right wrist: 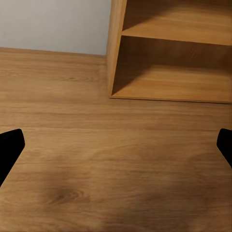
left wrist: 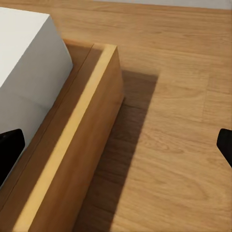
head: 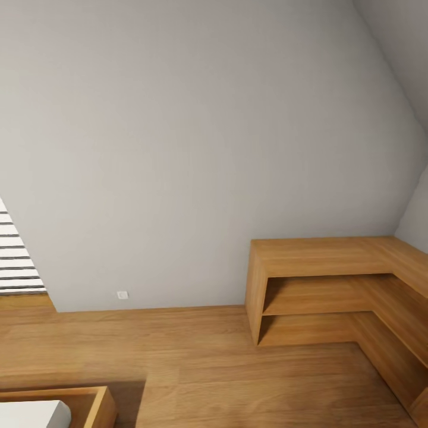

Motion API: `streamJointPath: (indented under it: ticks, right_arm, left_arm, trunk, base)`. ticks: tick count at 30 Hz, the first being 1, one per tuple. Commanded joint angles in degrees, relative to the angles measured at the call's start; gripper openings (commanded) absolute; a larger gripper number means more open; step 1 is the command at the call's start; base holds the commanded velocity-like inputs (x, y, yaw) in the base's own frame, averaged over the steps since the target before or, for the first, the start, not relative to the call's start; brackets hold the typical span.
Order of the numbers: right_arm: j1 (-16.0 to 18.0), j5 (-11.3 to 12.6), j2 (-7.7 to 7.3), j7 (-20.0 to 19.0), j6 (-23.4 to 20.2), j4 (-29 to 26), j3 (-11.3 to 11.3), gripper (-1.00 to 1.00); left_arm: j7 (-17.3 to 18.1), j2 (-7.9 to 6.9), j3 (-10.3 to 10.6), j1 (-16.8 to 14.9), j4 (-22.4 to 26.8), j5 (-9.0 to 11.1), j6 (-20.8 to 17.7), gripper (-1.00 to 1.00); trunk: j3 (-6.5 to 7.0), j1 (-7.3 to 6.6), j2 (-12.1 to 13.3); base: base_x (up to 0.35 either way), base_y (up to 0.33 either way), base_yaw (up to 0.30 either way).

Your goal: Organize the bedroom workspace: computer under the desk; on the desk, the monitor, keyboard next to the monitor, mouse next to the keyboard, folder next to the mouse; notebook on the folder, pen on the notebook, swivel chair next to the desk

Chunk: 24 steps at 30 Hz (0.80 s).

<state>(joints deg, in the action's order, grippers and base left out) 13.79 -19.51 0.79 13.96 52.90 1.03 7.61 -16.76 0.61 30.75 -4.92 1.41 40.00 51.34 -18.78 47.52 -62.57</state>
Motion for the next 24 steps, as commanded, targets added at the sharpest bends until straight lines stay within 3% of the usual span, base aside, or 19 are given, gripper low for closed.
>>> streamJointPath:
  ticks: [1, 9, 24]
  right_arm:
    - [0.08, -0.61, 0.0, 0.27, 0.19, 0.11, 0.46, 1.0]
    - [0.07, -0.61, 0.0, 0.28, 0.19, 0.11, 0.46, 1.0]
    - [0.06, -0.61, 0.0, 0.26, 0.19, 0.11, 0.42, 1.0]
  left_arm:
    - [-0.56, 0.01, 0.48, -0.03, -0.01, -0.01, 0.07, 1.0]
    - [-0.49, 0.06, 0.73, 0.0, -0.01, -0.16, 0.05, 1.0]
    - [-0.47, 0.01, 0.73, 0.0, -0.02, -0.18, 0.02, 1.0]
  trunk:
    - [-0.07, 0.0, -0.04]
    - [-0.07, 0.0, -0.04]
    - [-0.07, 0.0, -0.04]
  base:
    - [0.0, 0.0, 0.0]
    - [0.069, 0.0, 0.0]
    - [0.312, 0.0, 0.0]
